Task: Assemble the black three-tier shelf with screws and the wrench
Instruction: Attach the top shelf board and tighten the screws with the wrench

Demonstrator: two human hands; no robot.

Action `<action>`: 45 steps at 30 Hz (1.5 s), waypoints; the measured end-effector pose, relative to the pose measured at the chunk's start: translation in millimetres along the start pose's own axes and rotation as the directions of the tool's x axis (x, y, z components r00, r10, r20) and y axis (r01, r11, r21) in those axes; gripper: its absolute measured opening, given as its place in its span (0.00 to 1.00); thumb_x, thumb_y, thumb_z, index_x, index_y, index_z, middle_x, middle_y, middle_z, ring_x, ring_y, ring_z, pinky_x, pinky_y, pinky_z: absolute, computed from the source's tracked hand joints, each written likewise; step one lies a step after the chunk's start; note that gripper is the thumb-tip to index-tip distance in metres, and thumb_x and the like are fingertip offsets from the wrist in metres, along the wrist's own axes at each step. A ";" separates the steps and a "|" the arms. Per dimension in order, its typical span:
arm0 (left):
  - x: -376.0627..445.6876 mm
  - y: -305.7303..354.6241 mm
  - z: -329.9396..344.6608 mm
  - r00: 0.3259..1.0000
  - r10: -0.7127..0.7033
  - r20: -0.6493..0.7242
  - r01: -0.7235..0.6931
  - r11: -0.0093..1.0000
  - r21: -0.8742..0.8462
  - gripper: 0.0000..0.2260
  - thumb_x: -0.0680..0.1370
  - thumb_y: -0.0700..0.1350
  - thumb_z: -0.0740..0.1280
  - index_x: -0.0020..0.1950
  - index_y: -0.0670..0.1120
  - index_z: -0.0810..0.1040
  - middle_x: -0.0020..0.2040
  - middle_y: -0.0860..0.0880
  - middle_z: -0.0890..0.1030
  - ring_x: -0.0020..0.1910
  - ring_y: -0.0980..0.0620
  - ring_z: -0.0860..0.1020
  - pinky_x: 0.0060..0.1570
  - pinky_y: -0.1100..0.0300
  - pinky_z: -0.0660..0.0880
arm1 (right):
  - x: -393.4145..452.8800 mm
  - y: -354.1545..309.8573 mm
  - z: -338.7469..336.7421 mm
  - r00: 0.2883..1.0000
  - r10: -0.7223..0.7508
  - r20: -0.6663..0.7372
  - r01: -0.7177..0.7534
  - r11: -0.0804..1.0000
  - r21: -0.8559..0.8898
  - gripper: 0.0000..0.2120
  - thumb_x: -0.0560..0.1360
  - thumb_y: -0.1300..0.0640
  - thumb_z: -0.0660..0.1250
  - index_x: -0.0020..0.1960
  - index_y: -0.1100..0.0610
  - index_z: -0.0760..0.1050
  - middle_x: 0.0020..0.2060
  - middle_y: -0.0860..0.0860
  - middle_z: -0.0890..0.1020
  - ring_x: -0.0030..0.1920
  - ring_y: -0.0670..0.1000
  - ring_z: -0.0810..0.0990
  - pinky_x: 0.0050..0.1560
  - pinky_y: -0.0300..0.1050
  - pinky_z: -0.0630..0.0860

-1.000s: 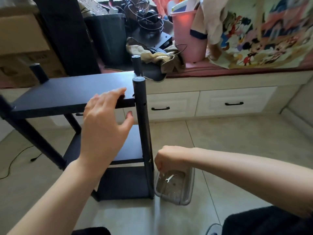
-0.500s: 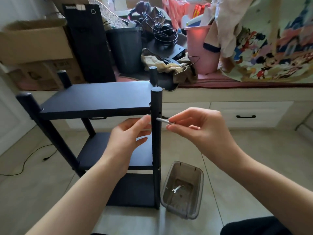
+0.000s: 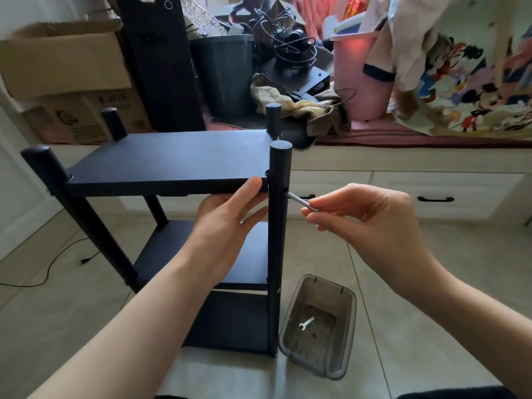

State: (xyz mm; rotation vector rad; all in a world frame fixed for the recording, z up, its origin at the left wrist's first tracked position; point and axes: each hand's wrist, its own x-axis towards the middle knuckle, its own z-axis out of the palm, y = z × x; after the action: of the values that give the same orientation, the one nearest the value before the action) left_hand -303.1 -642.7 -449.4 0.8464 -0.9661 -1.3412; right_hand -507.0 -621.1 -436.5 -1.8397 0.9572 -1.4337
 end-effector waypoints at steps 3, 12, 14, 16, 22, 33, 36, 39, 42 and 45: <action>-1.1 -0.4 1.3 1.000 0.009 0.019 -0.009 1.000 -0.006 0.13 0.74 0.49 0.70 0.51 0.42 0.84 0.55 0.42 0.86 0.57 0.44 0.84 0.62 0.51 0.79 | 0.4 -0.8 2.0 1.000 -0.005 0.000 0.005 1.000 -0.015 0.08 0.67 0.60 0.79 0.44 0.52 0.85 0.40 0.45 0.87 0.43 0.48 0.86 0.48 0.44 0.82; -2.8 3.3 6.8 1.000 -0.028 0.007 0.028 0.999 -0.020 0.16 0.69 0.56 0.72 0.48 0.46 0.84 0.52 0.44 0.86 0.53 0.47 0.85 0.53 0.57 0.81 | 1.4 -1.3 6.8 0.999 -0.034 -0.016 0.033 0.999 -0.041 0.08 0.67 0.60 0.78 0.45 0.52 0.84 0.40 0.44 0.87 0.43 0.46 0.86 0.48 0.36 0.79; -2.1 2.4 6.7 1.000 -0.011 -0.002 0.011 1.000 0.020 0.12 0.73 0.54 0.70 0.47 0.46 0.85 0.52 0.44 0.86 0.53 0.47 0.85 0.55 0.55 0.80 | 1.7 -2.3 6.8 0.999 -0.042 -0.023 0.041 0.998 -0.038 0.08 0.67 0.60 0.78 0.45 0.52 0.84 0.40 0.44 0.87 0.43 0.45 0.86 0.47 0.35 0.79; -2.0 1.5 6.2 1.000 0.008 -0.021 -0.007 0.998 0.068 0.10 0.79 0.51 0.68 0.47 0.47 0.85 0.52 0.45 0.86 0.54 0.47 0.84 0.61 0.51 0.77 | 2.3 -3.0 6.5 0.999 -0.039 -0.029 0.038 0.999 -0.030 0.08 0.67 0.59 0.78 0.45 0.52 0.84 0.40 0.44 0.87 0.43 0.46 0.86 0.47 0.35 0.79; -2.2 0.8 6.7 0.999 0.015 -0.044 -0.009 0.992 0.125 0.10 0.81 0.50 0.65 0.50 0.46 0.83 0.54 0.45 0.86 0.56 0.47 0.84 0.66 0.45 0.74 | 3.1 -4.7 6.7 0.999 -0.017 -0.029 0.016 0.999 -0.038 0.07 0.67 0.57 0.77 0.45 0.53 0.84 0.39 0.44 0.87 0.43 0.46 0.86 0.47 0.35 0.79; -2.3 0.6 6.6 0.998 0.006 -0.066 0.003 0.990 0.141 0.09 0.80 0.51 0.66 0.51 0.47 0.82 0.54 0.47 0.86 0.55 0.50 0.84 0.63 0.48 0.74 | 2.3 -16.6 9.7 0.995 -0.068 -0.069 0.049 0.968 -0.245 0.06 0.68 0.56 0.77 0.44 0.51 0.84 0.37 0.41 0.85 0.42 0.41 0.84 0.48 0.31 0.77; -2.4 0.9 6.7 0.998 0.002 -0.067 0.008 0.990 0.139 0.10 0.80 0.51 0.66 0.53 0.46 0.81 0.54 0.47 0.86 0.55 0.50 0.84 0.64 0.47 0.74 | 1.3 -20.2 12.2 0.989 -0.136 -0.055 0.106 0.920 -0.377 0.05 0.69 0.56 0.77 0.45 0.51 0.85 0.38 0.40 0.84 0.42 0.42 0.82 0.48 0.32 0.76; -2.6 0.4 6.6 0.998 -0.003 -0.070 0.012 0.991 0.133 0.11 0.80 0.51 0.66 0.55 0.44 0.81 0.55 0.46 0.86 0.56 0.49 0.84 0.65 0.47 0.73 | 2.1 -21.5 14.6 0.986 -0.156 -0.057 0.120 0.907 -0.403 0.05 0.69 0.57 0.77 0.45 0.51 0.85 0.38 0.39 0.84 0.41 0.43 0.82 0.48 0.35 0.76; -2.3 0.2 6.3 0.998 -0.004 -0.070 0.013 0.991 0.136 0.13 0.81 0.51 0.66 0.57 0.43 0.80 0.55 0.45 0.86 0.56 0.49 0.84 0.64 0.47 0.74 | 3.7 -20.2 17.3 0.987 -0.148 -0.066 0.111 0.913 -0.392 0.06 0.70 0.57 0.77 0.45 0.50 0.84 0.38 0.37 0.83 0.42 0.42 0.82 0.47 0.33 0.75; -2.0 -0.2 6.4 0.998 -0.001 -0.071 0.011 0.990 0.137 0.13 0.81 0.51 0.66 0.56 0.43 0.80 0.54 0.45 0.86 0.56 0.50 0.84 0.63 0.49 0.74 | 6.4 -17.9 18.6 0.990 -0.120 -0.077 0.085 0.928 -0.362 0.06 0.70 0.57 0.77 0.46 0.50 0.85 0.39 0.38 0.84 0.42 0.41 0.82 0.47 0.32 0.76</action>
State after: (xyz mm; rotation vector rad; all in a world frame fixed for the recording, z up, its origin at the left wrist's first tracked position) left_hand -309.0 -640.4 -447.2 0.9955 -1.0100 -1.2525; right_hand -484.9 -615.9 -422.7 -2.1231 1.2564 -1.4995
